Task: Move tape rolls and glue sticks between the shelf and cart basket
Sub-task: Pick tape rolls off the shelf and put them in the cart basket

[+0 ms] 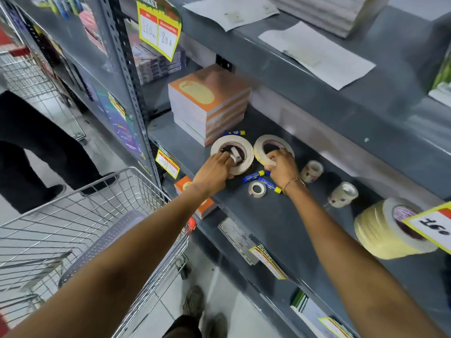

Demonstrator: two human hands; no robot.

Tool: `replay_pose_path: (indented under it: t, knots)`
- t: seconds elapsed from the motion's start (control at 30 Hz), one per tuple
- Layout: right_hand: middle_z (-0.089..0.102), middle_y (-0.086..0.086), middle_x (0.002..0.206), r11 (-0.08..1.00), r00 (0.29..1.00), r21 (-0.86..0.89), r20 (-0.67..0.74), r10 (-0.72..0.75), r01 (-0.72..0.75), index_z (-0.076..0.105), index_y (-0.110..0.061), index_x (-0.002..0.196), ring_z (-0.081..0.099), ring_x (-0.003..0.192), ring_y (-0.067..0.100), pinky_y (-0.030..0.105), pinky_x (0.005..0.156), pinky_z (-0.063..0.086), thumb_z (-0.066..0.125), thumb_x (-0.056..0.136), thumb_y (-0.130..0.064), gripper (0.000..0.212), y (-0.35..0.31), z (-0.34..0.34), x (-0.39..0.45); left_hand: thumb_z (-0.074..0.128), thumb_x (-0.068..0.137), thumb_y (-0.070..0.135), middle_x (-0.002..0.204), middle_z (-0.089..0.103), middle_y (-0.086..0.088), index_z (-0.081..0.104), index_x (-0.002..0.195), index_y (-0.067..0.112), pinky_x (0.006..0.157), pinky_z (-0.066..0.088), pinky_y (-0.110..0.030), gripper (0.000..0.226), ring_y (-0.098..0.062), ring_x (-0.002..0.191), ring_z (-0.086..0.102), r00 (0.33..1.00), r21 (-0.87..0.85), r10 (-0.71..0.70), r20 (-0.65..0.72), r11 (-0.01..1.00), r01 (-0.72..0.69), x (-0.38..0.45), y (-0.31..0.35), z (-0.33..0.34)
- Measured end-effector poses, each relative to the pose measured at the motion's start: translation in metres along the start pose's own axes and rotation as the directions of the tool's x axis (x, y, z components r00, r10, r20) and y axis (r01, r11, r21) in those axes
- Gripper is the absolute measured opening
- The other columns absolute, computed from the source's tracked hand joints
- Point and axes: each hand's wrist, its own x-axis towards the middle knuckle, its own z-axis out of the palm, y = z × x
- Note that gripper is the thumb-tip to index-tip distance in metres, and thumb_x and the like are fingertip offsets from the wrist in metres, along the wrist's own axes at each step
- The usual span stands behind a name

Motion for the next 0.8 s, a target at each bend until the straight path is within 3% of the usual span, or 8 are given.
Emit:
replay_pose_path:
  t: [0.17,0.27,0.47,0.6,0.7,0.8]
  knots:
    - [0.056,0.017,0.127,1.0,1.0,0.002,-0.024,-0.003,0.003,0.063,-0.003,0.113,0.052,0.121,0.031,0.034,0.104,0.043,0.072,0.078,-0.004,0.035,0.004,-0.005,-0.016,0.065,0.085,0.02,0.123,0.056,-0.019,0.054,0.121,0.002,0.101,0.039,-0.04,0.042,-0.036,0.113,0.051,0.998,-0.021,-0.002,-0.066,1.0,0.0,-0.008,0.011,-0.017]
    - [0.057,0.019,0.124,0.999,0.998,-0.012,-0.06,-0.037,0.036,0.064,-0.003,0.111,0.053,0.118,0.033,0.035,0.102,0.044,0.072,0.078,-0.003,0.034,-0.003,-0.009,-0.023,0.062,0.086,0.02,0.109,0.059,-0.019,0.058,0.11,-0.003,0.088,0.045,-0.04,0.033,-0.04,0.105,0.055,0.995,-0.056,-0.034,-0.089,0.998,0.029,-0.019,0.01,-0.029]
    - [0.058,0.02,0.113,0.966,0.963,0.048,-0.111,-0.247,0.253,0.065,-0.002,0.105,0.055,0.107,0.036,0.042,0.092,0.045,0.065,0.068,0.01,0.039,-0.071,0.008,-0.045,0.073,0.075,0.013,0.096,0.062,-0.024,0.062,0.098,-0.005,0.079,0.051,-0.044,0.031,-0.039,0.089,0.059,0.97,-0.09,-0.182,-0.159,0.981,0.17,-0.112,-0.024,-0.038]
    - [0.061,0.023,0.1,0.835,0.837,0.074,-0.006,-0.547,0.546,0.066,0.0,0.098,0.059,0.096,0.039,0.04,0.083,0.039,0.068,0.063,0.006,0.036,-0.152,0.064,-0.079,0.07,0.075,0.004,0.093,0.062,-0.026,0.062,0.094,-0.005,0.074,0.05,-0.044,0.022,-0.041,0.086,0.06,0.877,-0.082,-0.454,-0.155,0.891,0.447,-0.216,-0.064,-0.027]
    - [0.059,0.022,0.11,0.753,0.724,0.107,0.215,-0.656,0.65,0.064,-0.002,0.105,0.056,0.106,0.036,0.046,0.086,0.047,0.061,0.075,0.004,0.031,-0.203,0.12,-0.112,0.072,0.07,-0.001,0.087,0.062,-0.026,0.062,0.084,-0.006,0.069,0.051,-0.046,0.018,-0.044,0.08,0.06,0.788,-0.094,-0.604,-0.118,0.797,0.596,-0.288,-0.094,-0.004]
    - [0.052,0.025,0.128,0.715,0.597,0.175,0.439,-0.672,0.677,0.061,0.001,0.114,0.049,0.119,0.034,0.043,0.097,0.043,0.054,0.081,0.007,0.034,-0.228,0.184,-0.128,0.074,0.072,0.005,0.092,0.061,-0.027,0.061,0.089,-0.005,0.072,0.049,-0.045,0.024,-0.042,0.086,0.06,0.699,-0.101,-0.714,0.041,0.693,0.714,-0.342,-0.119,0.037]
